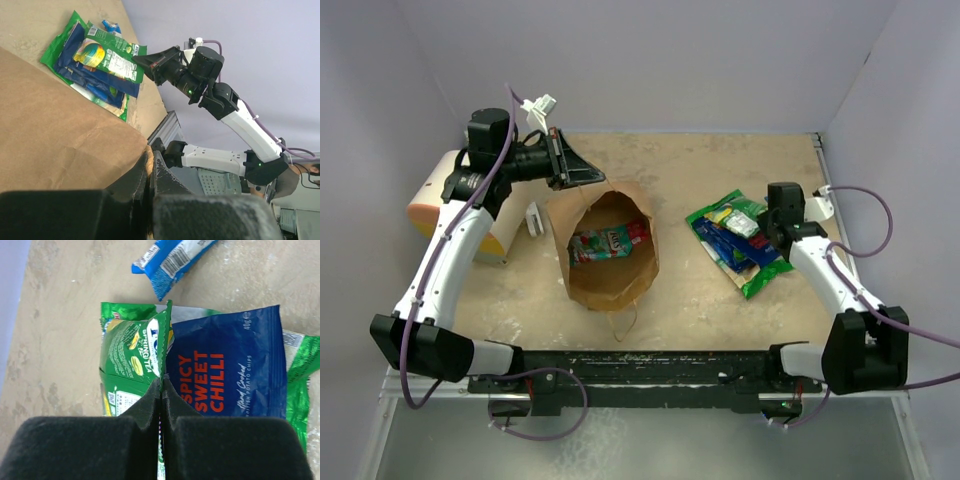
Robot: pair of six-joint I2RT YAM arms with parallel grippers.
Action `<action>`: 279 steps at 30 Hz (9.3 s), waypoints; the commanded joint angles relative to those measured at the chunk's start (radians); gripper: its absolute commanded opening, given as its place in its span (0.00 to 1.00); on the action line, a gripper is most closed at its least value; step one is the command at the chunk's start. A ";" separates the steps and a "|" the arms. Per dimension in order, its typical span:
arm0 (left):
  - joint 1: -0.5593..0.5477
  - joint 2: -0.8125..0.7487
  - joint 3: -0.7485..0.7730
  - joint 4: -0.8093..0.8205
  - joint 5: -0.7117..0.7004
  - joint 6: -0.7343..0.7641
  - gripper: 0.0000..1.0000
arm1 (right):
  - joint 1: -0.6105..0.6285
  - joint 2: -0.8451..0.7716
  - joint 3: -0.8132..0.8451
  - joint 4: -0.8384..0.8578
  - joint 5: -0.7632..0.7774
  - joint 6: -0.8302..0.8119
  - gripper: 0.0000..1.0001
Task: Take the snacks out of the paper bag
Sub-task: Place the snack at the center of the board, then take out the snack from the paper bag, then place the snack at the center of the board.
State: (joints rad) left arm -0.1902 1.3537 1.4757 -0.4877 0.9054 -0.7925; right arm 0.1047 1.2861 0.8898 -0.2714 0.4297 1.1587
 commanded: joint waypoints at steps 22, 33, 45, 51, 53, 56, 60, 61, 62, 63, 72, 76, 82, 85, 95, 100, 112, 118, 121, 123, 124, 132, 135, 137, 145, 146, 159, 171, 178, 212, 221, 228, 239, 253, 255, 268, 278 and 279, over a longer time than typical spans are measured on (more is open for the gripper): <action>0.011 -0.045 0.013 0.038 0.015 0.006 0.00 | -0.020 -0.114 -0.218 -0.012 0.045 -0.091 0.20; 0.012 -0.059 -0.005 0.047 0.018 -0.004 0.00 | -0.021 -0.230 -0.259 -0.094 0.027 -0.109 0.41; 0.011 -0.067 -0.006 0.047 0.020 -0.005 0.00 | -0.020 -0.365 -0.137 -0.034 -0.060 -0.544 0.59; 0.011 -0.065 -0.009 0.056 0.020 -0.012 0.00 | -0.008 -0.316 -0.012 0.129 -0.413 -0.851 0.60; 0.011 -0.067 -0.011 0.058 0.018 -0.016 0.00 | 0.017 -0.294 0.018 0.173 -0.518 -0.866 0.61; 0.011 -0.072 -0.016 0.058 0.015 -0.020 0.00 | 0.106 -0.267 0.054 0.259 -0.640 -0.884 0.63; 0.011 -0.077 -0.022 0.061 0.009 -0.026 0.00 | 0.337 -0.251 0.093 0.361 -0.711 -1.045 0.65; 0.011 -0.078 -0.023 0.062 0.006 -0.027 0.00 | 0.387 -0.251 0.098 0.376 -0.739 -1.101 0.66; 0.011 -0.081 -0.023 0.063 0.001 -0.029 0.00 | 0.438 -0.253 0.101 0.391 -0.770 -1.157 0.67; 0.011 -0.082 -0.022 0.063 0.000 -0.030 0.00 | 0.485 -0.257 0.101 0.402 -0.797 -1.222 0.67; 0.011 -0.077 -0.007 0.063 -0.016 -0.047 0.00 | 0.807 -0.207 0.141 0.376 -0.843 -1.596 0.69; 0.011 -0.074 -0.010 0.064 -0.018 -0.049 0.00 | 0.932 -0.100 0.166 0.322 -0.745 -1.738 0.68; 0.011 -0.081 -0.006 0.046 -0.016 -0.034 0.00 | 0.985 0.041 0.169 0.346 -0.611 -1.887 0.67; 0.011 -0.079 -0.008 0.057 -0.010 -0.038 0.00 | 0.984 0.112 0.166 0.391 -0.578 -1.911 0.65; 0.011 -0.089 -0.008 0.058 0.005 -0.033 0.00 | 0.982 0.275 0.098 0.669 -0.557 -1.775 0.55; 0.011 -0.087 -0.009 0.066 0.013 -0.032 0.00 | 0.975 0.343 0.068 0.765 -0.512 -1.734 0.54; 0.011 -0.080 -0.009 0.072 0.034 -0.024 0.00 | 0.909 0.479 0.140 0.809 -0.508 -1.695 0.60; 0.011 -0.079 -0.009 0.082 0.040 -0.025 0.00 | 0.898 0.540 0.174 0.839 -0.504 -1.688 0.62; 0.011 -0.074 -0.011 0.091 0.045 -0.032 0.00 | 0.880 0.576 0.196 0.846 -0.499 -1.684 0.62; 0.011 -0.073 -0.013 0.094 0.047 -0.034 0.00 | 0.872 0.597 0.215 0.848 -0.502 -1.691 0.63; 0.011 -0.072 -0.012 0.095 0.048 -0.036 0.00 | 0.869 0.607 0.224 0.847 -0.505 -1.699 0.63; 0.008 -0.065 -0.011 0.098 0.058 -0.042 0.00 | 0.858 0.681 0.279 0.855 -0.540 -1.733 0.62; 0.008 -0.064 -0.009 0.098 0.058 -0.042 0.00 | 0.857 0.695 0.297 0.874 -0.538 -1.733 0.60; 0.008 -0.061 -0.007 0.096 0.058 -0.043 0.00 | 0.857 0.708 0.313 0.878 -0.529 -1.735 0.55; 0.008 -0.066 -0.002 0.076 0.047 -0.032 0.00 | 0.856 0.700 0.349 0.798 -0.560 -1.776 0.10; 0.008 -0.066 -0.002 0.073 0.045 -0.031 0.00 | 0.856 0.675 0.337 0.799 -0.563 -1.777 0.08; 0.011 -0.055 0.012 0.040 0.012 -0.002 0.00 | 0.857 0.338 0.128 0.666 -0.652 -1.724 0.00; 0.011 -0.038 -0.005 0.058 0.019 -0.016 0.00 | 0.857 0.056 0.039 0.531 -0.625 -1.577 0.00; 0.011 -0.046 -0.018 0.063 0.020 -0.022 0.00 | 0.858 -0.015 0.188 0.354 -0.622 -1.558 0.00; 0.011 -0.049 -0.031 0.069 0.015 -0.028 0.00 | 0.610 -0.381 0.329 0.154 0.056 -1.619 0.00; 0.011 -0.063 -0.050 0.069 0.023 -0.031 0.00 | 0.379 -0.349 0.147 0.096 0.002 -1.566 0.00; 0.011 -0.066 -0.044 0.069 0.033 -0.028 0.00 | 0.245 -0.297 0.027 0.169 -0.040 -1.633 0.00; 0.010 -0.065 -0.035 0.063 0.038 -0.021 0.00 | 0.158 -0.150 0.017 0.248 -0.093 -1.734 0.00; 0.011 -0.050 0.004 0.048 0.019 0.006 0.00 | 0.159 -0.113 -0.069 0.229 -0.202 -1.617 0.00; 0.011 -0.044 0.006 0.049 0.017 0.006 0.00 | 0.159 -0.117 -0.081 0.223 -0.219 -1.600 0.00; 0.011 -0.024 -0.004 0.083 0.018 -0.023 0.00 | 0.178 -0.039 -0.106 0.212 -0.360 -1.552 0.00; 0.011 -0.020 -0.015 0.097 0.036 -0.029 0.00 | 0.187 0.051 -0.104 0.235 -0.400 -1.523 0.00; 0.010 -0.020 -0.018 0.097 0.037 -0.031 0.00 | 0.187 0.058 -0.106 0.237 -0.398 -1.516 0.00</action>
State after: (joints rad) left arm -0.1898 1.3437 1.4528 -0.4553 0.9279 -0.8192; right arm 0.2863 1.3067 0.7788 -0.0525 0.0643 -0.3962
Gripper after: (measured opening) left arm 0.007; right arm 0.004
